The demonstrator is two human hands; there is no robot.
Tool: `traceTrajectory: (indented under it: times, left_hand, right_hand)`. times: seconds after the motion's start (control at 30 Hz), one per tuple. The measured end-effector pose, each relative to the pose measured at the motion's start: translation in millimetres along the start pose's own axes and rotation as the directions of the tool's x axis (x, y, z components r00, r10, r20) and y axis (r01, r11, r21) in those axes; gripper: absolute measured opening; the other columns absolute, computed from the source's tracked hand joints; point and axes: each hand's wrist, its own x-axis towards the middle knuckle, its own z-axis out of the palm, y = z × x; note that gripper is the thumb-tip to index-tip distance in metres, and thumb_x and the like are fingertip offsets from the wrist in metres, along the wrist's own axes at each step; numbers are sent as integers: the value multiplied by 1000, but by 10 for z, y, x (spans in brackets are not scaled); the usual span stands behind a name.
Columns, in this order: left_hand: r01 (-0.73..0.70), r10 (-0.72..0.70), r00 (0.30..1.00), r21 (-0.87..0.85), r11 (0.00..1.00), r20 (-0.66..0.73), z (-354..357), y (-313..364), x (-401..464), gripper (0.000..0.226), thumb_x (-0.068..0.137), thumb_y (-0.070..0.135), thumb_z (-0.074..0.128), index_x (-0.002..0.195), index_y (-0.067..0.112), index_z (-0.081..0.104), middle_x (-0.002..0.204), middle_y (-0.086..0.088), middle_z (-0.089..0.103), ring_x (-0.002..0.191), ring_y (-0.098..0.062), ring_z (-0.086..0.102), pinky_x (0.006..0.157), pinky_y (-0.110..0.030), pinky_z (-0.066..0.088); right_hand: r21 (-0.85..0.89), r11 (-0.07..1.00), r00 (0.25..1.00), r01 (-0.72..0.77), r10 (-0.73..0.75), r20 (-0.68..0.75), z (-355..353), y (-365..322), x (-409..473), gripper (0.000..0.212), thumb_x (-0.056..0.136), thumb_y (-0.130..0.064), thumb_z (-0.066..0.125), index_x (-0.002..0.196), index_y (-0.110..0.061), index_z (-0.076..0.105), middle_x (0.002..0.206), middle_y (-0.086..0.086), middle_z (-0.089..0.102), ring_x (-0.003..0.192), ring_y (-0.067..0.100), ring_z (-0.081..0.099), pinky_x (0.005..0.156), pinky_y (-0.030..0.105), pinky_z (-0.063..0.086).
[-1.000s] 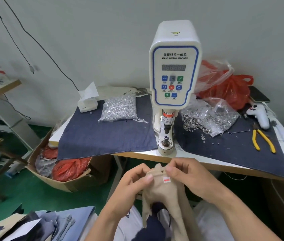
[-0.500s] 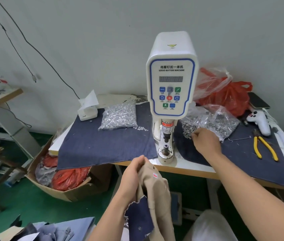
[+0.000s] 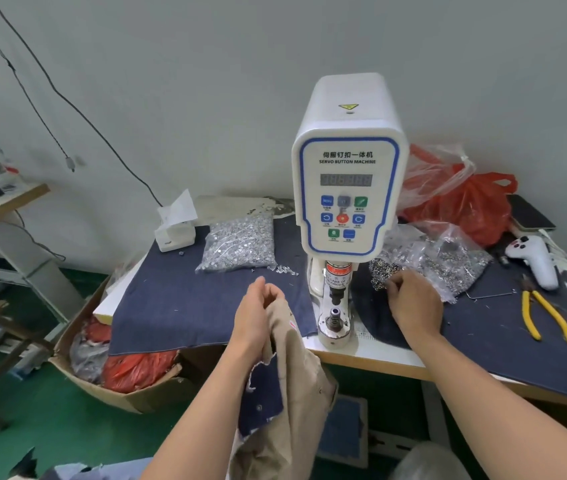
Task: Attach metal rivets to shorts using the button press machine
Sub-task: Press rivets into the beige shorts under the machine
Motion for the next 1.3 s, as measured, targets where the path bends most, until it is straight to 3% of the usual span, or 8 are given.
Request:
traceTrajectory:
  times: [0.13, 0.33, 0.43, 0.5, 0.7, 0.9, 1.03, 1.3]
  left_hand:
    - [-87, 185, 976, 566, 820, -118, 49, -137, 237, 45, 106, 33, 46, 70, 7, 52, 70, -4, 60, 73, -23, 54, 67, -38, 38]
    - [-88, 247, 956, 650, 755, -159, 79, -281, 361, 50, 103, 31, 54, 59, 17, 36, 57, 2, 44, 57, -14, 41, 55, -31, 34]
    - [-83, 247, 955, 654, 752, -162, 70, -301, 368, 48, 104, 32, 54, 62, 15, 40, 60, -1, 49, 59, -14, 44, 57, -29, 36]
    - [-81, 243, 956, 646, 759, -165, 69, -311, 371, 46, 105, 32, 54, 64, 13, 44, 63, -3, 53, 62, -15, 47, 58, -28, 36]
    - [-82, 240, 957, 648, 757, -160, 88, -289, 344, 45, 104, 31, 54, 65, 13, 44, 63, -1, 52, 60, -12, 45, 57, -26, 36]
    - [-76, 242, 961, 719, 691, -131, 80, -165, 288, 23, 104, 34, 56, 85, 20, 57, 84, 5, 65, 75, -8, 55, 59, -23, 35]
    - [-37, 243, 958, 776, 630, -152, 78, 4, 399, 16, 100, 32, 57, 86, 25, 58, 98, 1, 68, 93, -23, 62, 74, -33, 41]
    - [27, 226, 955, 815, 579, -192, 175, 36, 765, 15, 100, 25, 59, 111, 24, 68, 115, -5, 70, 106, -33, 65, 80, -39, 49]
  right_hand:
    - [49, 999, 1000, -7, 7, -16, -20, -27, -10, 12, 97, -25, 65, 85, -23, 66, 90, 0, 67, 83, 26, 62, 67, 36, 48]
    - [316, 946, 993, -66, 31, 117, -144, -178, -33, 14, 98, -19, 63, 98, -19, 77, 89, -8, 75, 82, 15, 67, 74, 31, 48]
    - [643, 589, 864, -488, 223, 451, -231, -365, -167, 12, 100, -14, 64, 101, -13, 76, 82, -6, 79, 62, 2, 64, 58, 21, 53]
    - [621, 386, 723, -682, 229, 652, -285, -459, -308, 10, 99, -10, 65, 100, -9, 75, 85, 1, 80, 63, 4, 64, 56, 18, 54]
    - [550, 32, 550, -835, 108, 828, -427, -654, -537, 12, 92, 0, 70, 98, 10, 71, 80, 17, 75, 58, 12, 66, 51, 18, 56]
    - [463, -67, 457, -884, 87, 885, -492, -767, -611, 9, 92, -1, 70, 89, 7, 70, 72, 17, 72, 51, 14, 65, 44, 20, 54]
    - [429, -100, 425, -898, 65, 903, -508, -771, -620, 11, 92, -1, 69, 88, 9, 72, 75, 18, 72, 51, 15, 65, 44, 21, 54]
    - [408, -171, 407, -897, 44, 912, -508, -783, -645, 22, 90, 1, 69, 71, 9, 78, 81, 22, 74, 55, 17, 68, 45, 22, 55]
